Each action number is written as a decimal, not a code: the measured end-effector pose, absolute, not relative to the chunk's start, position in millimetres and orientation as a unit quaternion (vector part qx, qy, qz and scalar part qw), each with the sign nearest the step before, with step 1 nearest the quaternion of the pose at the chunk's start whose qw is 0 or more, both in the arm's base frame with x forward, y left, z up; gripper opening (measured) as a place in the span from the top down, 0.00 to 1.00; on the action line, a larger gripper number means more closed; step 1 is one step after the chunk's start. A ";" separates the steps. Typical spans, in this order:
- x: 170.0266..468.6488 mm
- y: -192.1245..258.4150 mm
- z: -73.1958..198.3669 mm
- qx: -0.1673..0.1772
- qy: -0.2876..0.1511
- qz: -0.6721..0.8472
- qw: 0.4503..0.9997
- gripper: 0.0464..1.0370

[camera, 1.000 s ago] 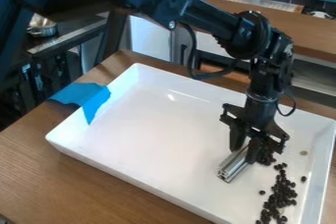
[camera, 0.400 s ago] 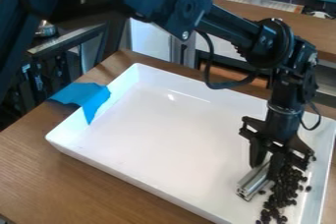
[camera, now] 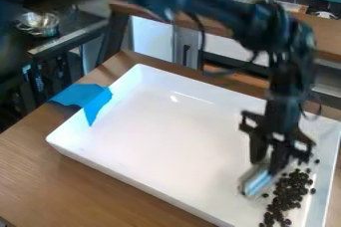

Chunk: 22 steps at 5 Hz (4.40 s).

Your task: Sweep into pile

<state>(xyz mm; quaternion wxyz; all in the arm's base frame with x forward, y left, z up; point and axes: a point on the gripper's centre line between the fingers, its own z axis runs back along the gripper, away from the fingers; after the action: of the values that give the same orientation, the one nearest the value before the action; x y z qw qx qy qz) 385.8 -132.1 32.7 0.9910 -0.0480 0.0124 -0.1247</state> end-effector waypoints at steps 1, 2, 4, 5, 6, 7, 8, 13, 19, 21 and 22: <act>393.5 -88.4 55.6 -0.050 -0.005 -0.086 0.995 0.69; 387.5 -62.1 62.5 -0.025 -0.016 -0.074 0.997 0.69; 340.7 -47.8 34.6 0.073 0.011 0.021 0.997 0.69; 328.7 -54.4 21.7 0.099 0.003 0.047 0.994 0.69; 328.9 -52.9 17.5 0.103 -0.007 0.062 0.993 0.69; 329.1 -56.9 9.7 0.108 -0.011 0.064 0.992 0.69; 327.4 -61.9 1.8 0.112 -0.007 0.065 0.992 0.69; 318.7 -134.2 -1.0 0.080 0.019 0.084 0.993 0.69; 338.6 -86.9 16.4 0.030 0.027 0.116 0.992 0.69; 342.7 3.4 49.4 0.044 0.012 0.105 0.993 0.69; 357.1 49.0 56.5 0.050 -0.005 0.111 0.993 0.69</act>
<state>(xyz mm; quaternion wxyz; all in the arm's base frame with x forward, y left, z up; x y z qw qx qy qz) 357.1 49.0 56.5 0.9925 0.0504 -0.0053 0.1112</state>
